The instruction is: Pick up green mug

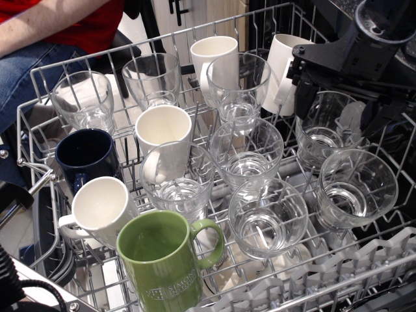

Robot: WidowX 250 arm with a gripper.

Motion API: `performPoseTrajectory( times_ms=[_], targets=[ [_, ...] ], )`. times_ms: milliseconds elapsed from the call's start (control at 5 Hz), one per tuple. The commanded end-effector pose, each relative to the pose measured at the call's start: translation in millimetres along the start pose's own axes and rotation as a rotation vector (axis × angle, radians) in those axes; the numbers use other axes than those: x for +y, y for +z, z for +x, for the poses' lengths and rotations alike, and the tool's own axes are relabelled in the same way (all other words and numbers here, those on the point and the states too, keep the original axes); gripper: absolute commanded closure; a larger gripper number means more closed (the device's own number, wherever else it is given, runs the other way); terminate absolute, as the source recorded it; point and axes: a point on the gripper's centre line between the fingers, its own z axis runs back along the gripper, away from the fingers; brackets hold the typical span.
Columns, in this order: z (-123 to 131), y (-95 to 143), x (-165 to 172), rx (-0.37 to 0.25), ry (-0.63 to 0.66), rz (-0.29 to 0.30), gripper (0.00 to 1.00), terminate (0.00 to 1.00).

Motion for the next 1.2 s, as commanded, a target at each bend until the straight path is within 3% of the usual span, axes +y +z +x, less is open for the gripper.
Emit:
performPoseTrajectory(
  times_ms=[0, 200, 400, 600, 800, 1000],
  targets=[
    [0, 0, 0, 0.000, 0.000, 0.000, 0.00, 0.00],
    [-3, -2, 27, 0.037, -0.061, -0.031, 0.00, 0.00],
    [-20, -9, 60, 0.021, -0.156, -0.029, 0.00, 0.00],
    [-28, -31, 93, 0.025, -0.236, -0.037, 0.00, 0.00],
    [-37, -60, 110, 0.073, -0.288, -0.054, 0.00, 0.00],
    [-44, -85, 110, 0.182, -0.369, -0.010, 0.00, 0.00]
  ],
)
